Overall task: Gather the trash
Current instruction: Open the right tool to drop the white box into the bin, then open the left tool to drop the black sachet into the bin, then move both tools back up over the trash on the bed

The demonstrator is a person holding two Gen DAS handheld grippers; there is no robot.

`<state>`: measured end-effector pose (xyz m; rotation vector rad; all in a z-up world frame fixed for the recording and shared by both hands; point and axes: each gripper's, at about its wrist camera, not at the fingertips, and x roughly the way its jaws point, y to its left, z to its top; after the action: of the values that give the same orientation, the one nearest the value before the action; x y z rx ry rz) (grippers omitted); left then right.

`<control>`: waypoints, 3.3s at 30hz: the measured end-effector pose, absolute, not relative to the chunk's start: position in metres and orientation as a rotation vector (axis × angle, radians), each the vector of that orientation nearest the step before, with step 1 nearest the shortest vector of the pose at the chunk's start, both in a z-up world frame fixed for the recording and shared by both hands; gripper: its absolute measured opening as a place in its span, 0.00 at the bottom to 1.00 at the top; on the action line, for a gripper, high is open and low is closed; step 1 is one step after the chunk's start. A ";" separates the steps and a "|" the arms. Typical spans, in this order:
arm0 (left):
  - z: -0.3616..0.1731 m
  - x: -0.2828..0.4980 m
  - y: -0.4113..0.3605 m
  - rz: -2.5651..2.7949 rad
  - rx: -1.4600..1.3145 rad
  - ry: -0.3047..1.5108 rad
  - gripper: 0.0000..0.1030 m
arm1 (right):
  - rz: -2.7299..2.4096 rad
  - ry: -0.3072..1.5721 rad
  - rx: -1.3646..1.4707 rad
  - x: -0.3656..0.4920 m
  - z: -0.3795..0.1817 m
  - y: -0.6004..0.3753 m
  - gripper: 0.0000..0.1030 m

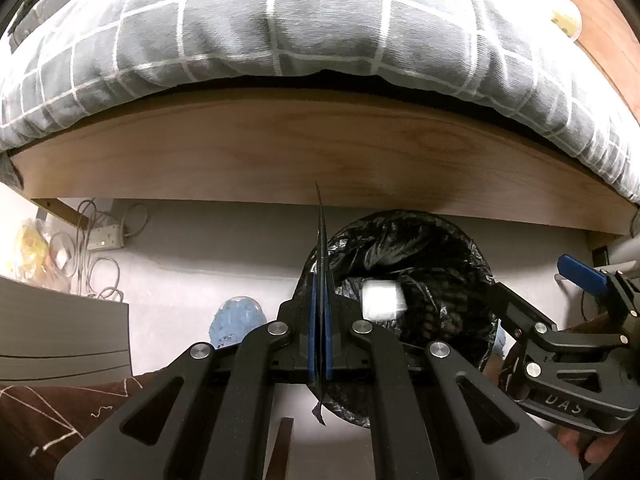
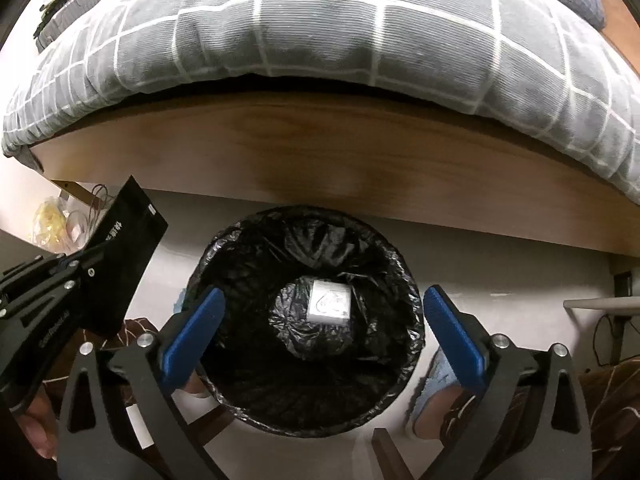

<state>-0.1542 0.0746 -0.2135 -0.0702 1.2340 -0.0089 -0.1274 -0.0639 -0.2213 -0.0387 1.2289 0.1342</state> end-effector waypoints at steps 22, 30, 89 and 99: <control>-0.240 -0.141 0.004 -0.156 -0.032 1.286 0.02 | -0.045 1.216 0.025 -0.143 -0.216 -0.150 0.93; -0.250 -0.143 -0.023 -0.197 -0.005 1.311 0.03 | -0.079 1.211 0.033 -0.146 -0.216 -0.164 0.93; -0.074 -0.118 0.007 -0.052 -0.009 0.910 0.95 | -0.028 0.759 -0.023 -0.111 -0.047 -0.156 0.93; -0.055 -0.072 -0.010 -0.091 -0.016 0.878 0.94 | -0.020 0.734 -0.013 -0.068 -0.035 -0.177 0.93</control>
<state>-0.0716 -0.0098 -0.0546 -0.0158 0.8778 -0.0912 -0.0683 -0.1770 -0.0350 -0.0129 0.7345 -0.0203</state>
